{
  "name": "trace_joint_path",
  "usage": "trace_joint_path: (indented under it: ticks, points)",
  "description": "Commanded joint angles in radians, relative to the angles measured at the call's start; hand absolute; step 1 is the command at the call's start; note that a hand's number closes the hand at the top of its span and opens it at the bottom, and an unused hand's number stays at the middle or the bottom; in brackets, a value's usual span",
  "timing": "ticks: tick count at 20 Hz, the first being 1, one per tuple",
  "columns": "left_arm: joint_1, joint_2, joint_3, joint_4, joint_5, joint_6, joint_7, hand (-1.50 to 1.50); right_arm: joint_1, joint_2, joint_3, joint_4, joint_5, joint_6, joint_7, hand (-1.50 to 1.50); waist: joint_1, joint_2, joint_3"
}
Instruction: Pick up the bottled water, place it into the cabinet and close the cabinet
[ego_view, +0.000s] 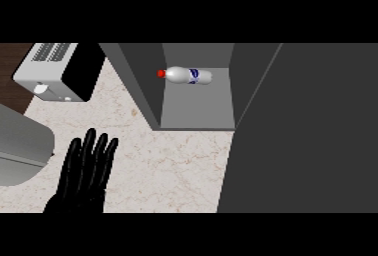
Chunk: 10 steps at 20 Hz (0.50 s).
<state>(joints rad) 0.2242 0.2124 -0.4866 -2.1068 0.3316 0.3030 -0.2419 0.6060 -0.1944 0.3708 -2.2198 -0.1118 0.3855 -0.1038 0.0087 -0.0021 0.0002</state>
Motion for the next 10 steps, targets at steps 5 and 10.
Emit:
trace_joint_path:
  ticks: [5,10]
  points:
    - [0.209,0.114,0.113,-0.193,0.06,-0.054,-0.054,-1.5,0.012,-0.07,0.172,-0.106,0.087,0.075,0.048,1.5,0.006,-0.005,-0.001]
    - [0.307,0.151,0.198,-0.243,0.16,-0.123,-0.079,-1.5,-0.031,0.027,0.362,-0.137,0.268,-0.022,0.116,1.5,0.008,-0.006,-0.003]
